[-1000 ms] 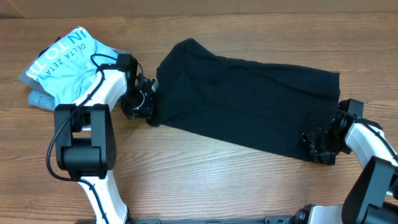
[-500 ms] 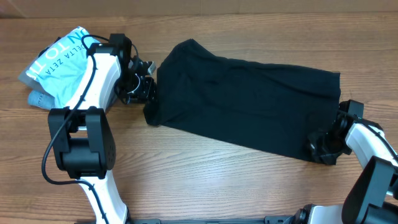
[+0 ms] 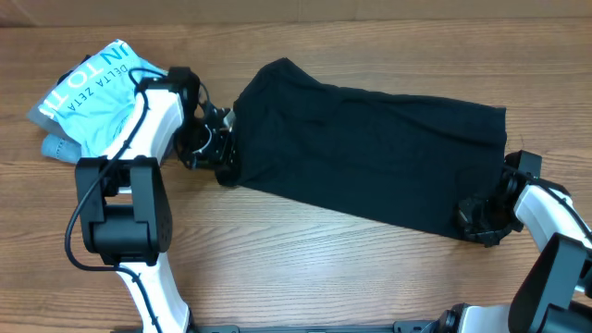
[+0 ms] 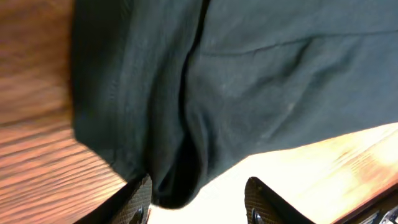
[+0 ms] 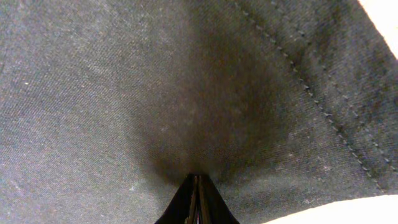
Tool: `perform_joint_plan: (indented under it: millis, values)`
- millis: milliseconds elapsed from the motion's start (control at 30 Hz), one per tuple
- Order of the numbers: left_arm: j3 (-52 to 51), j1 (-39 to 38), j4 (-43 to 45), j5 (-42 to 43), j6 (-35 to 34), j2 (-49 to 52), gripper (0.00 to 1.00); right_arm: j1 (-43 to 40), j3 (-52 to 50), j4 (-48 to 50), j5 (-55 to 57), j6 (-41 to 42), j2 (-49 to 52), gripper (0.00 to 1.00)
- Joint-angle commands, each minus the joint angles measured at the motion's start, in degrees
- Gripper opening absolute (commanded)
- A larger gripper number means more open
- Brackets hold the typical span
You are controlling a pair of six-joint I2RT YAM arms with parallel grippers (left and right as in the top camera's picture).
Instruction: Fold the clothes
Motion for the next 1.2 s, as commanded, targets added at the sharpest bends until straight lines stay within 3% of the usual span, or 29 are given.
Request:
perform_joint_plan:
  millis: [0, 133, 167, 267, 300, 500, 700, 767, 833, 900, 1033, 1167]
  values:
    - [-3.6, -0.8, 2.5, 2.7, 1.3, -1.0, 0.52, -0.1, -1.9, 1.3, 2.1, 0.8, 0.7, 0.04]
    - [-5.0, -1.4, 4.5, 1.2, 2.3, -1.0, 0.45, -0.1, -1.9, 1.3, 2.1, 0.8, 0.7, 0.04]
    - [-5.3, -1.5, 5.0, 0.5, 2.4, -1.0, 0.38, -0.1, -1.9, 1.3, 2.1, 0.8, 0.7, 0.04]
    - [-5.7, -1.6, 6.0, -2.6, 2.3, -1.0, 0.08, -0.1, -2.0, 1.3, 2.3, 0.8, 0.7, 0.04]
    - [-5.7, -1.6, 6.5, -3.9, 2.3, -1.0, 0.04, -0.1, -1.9, 1.3, 2.8, 0.8, 0.7, 0.04]
    - [-2.4, -0.6, 7.4, -11.1, -0.1, -1.0, 0.04, -0.1, -2.0, 0.1, 13.6, 4.4, 0.7, 0.04]
    - [3.0, -0.1, 7.2, -14.8, -0.5, -1.0, 0.05, -0.1, -2.0, 0.0, 16.7, 5.2, 0.7, 0.04]
    - [4.3, -0.1, 7.4, -14.8, -0.5, -1.0, 0.11, -0.1, -2.0, 0.1, 16.9, 5.2, 0.7, 0.04]
    - [5.2, -0.1, 7.3, -14.8, -0.5, -1.0, 0.30, -0.1, -2.0, 0.2, 16.9, 5.2, 0.7, 0.04]
    - [5.4, -0.1, 6.9, -14.8, -0.5, -1.0, 0.42, -0.1, -1.9, 0.0, 16.9, 5.1, 0.7, 0.04]
    - [5.4, -0.1, 4.2, -14.8, -0.5, -1.0, 0.46, -0.1, -1.9, -0.4, 16.9, 5.2, 0.7, 0.15]
    - [5.4, -0.1, 1.5, -14.3, -0.5, -1.0, 0.41, -0.1, -1.9, -0.6, 15.6, 5.1, 0.7, 0.21]
